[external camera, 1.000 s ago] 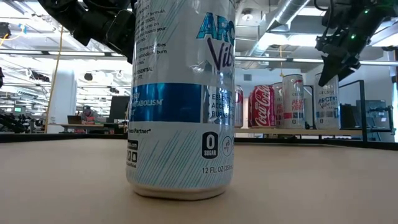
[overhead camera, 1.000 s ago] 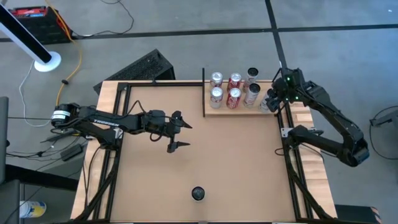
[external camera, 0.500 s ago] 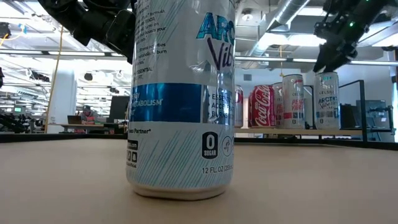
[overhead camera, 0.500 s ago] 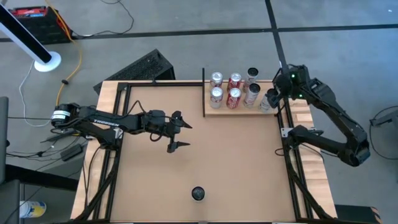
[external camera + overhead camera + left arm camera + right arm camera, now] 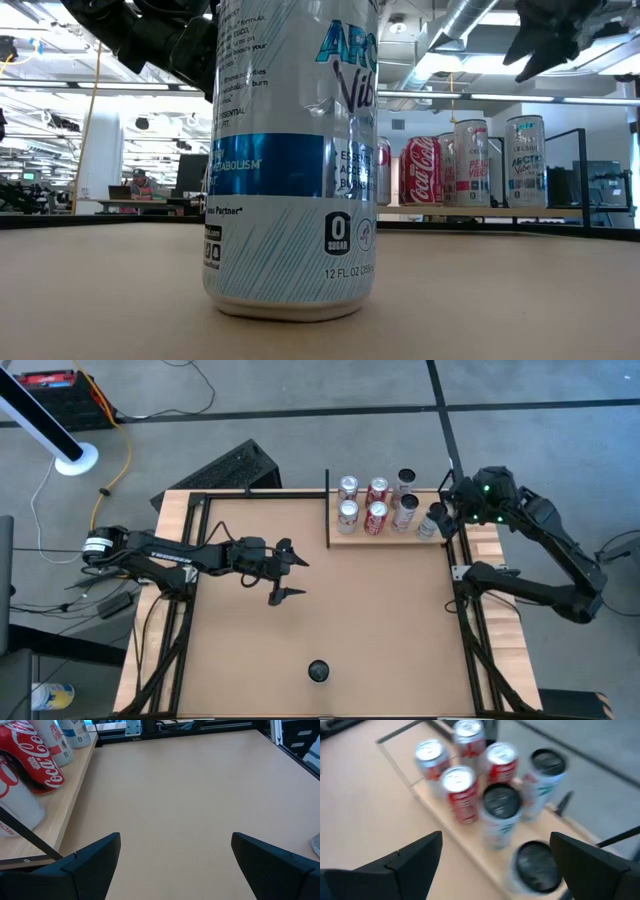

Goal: Place canned beverage on shelf
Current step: Put the top white-blue soda can on the shelf

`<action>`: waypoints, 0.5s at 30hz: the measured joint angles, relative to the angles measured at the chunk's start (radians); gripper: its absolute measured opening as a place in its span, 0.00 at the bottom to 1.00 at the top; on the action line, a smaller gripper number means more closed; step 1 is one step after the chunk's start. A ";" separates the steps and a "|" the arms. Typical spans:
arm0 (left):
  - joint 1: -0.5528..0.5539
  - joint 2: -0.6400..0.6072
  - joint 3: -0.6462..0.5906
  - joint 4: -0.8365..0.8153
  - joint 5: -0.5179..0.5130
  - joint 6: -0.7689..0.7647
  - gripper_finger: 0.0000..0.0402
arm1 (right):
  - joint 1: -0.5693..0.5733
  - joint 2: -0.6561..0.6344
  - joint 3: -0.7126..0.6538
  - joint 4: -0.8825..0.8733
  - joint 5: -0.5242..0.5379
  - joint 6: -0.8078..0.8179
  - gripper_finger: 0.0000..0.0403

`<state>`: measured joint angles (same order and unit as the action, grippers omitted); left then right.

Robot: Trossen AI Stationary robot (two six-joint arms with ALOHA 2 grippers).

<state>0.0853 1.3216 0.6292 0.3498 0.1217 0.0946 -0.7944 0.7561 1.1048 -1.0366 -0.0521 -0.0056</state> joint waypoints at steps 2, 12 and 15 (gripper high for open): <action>0.001 0.000 0.000 0.001 0.000 0.006 0.91 | 0.058 0.010 0.004 -0.030 0.000 0.064 0.92; 0.017 0.000 0.000 0.005 0.003 -0.001 0.91 | 0.266 0.128 0.004 -0.169 0.037 0.266 0.49; 0.017 0.000 0.000 0.005 0.003 -0.002 0.91 | 0.287 0.156 0.004 -0.236 0.092 0.277 0.32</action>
<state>0.1024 1.3216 0.6292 0.3550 0.1247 0.0927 -0.5075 0.9118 1.1088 -1.2727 0.0400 0.2715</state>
